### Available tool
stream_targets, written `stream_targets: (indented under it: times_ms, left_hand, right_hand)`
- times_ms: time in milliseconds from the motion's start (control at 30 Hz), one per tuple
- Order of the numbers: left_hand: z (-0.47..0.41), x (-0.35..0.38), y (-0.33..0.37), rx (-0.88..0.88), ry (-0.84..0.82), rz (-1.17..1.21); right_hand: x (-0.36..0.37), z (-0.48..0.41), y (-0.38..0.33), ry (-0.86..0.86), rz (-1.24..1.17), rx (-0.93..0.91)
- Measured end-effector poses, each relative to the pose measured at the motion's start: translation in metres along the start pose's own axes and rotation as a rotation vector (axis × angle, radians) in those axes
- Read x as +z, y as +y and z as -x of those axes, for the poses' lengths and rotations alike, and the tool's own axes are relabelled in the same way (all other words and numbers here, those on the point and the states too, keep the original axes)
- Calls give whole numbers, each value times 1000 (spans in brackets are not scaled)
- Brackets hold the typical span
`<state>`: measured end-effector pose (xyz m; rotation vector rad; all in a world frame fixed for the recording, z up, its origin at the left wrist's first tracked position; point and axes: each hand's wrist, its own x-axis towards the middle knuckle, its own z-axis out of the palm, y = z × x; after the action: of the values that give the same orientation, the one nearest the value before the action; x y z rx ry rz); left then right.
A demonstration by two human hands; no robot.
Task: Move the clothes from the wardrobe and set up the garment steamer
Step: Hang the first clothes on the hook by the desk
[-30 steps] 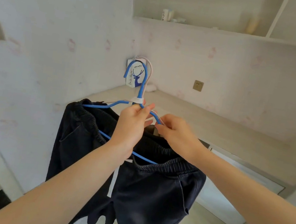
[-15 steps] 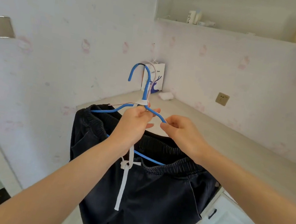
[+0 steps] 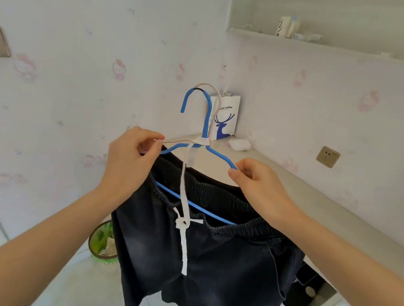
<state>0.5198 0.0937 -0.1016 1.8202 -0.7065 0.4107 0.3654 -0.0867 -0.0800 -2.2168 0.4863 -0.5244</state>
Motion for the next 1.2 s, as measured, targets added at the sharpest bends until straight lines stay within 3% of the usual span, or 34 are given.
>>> stream_targets:
  times_ms: [100,267,467,600,900,1200]
  left_hand:
    - [-24,9,-33,169,-151,-191]
    - [-57,22,-76,230,-361,-310]
    - [-111,48,-101,307,-198,-355]
    - [-165,63,-117,317,-144,-348]
    - [-293,99,-156,336,-208,-303]
    - [-357,145,-213,256,-230,-261]
  right_hand:
    - [-4,-21,9,-1,-21,-9]
    - [-8,-58,20,37,-53,-40]
    - [-11,-122,19,101,-48,-85]
    - [-5,-178,12,176,101,-143]
    - [18,-316,21,303,245,-108]
    - [36,-403,45,202,204,-67]
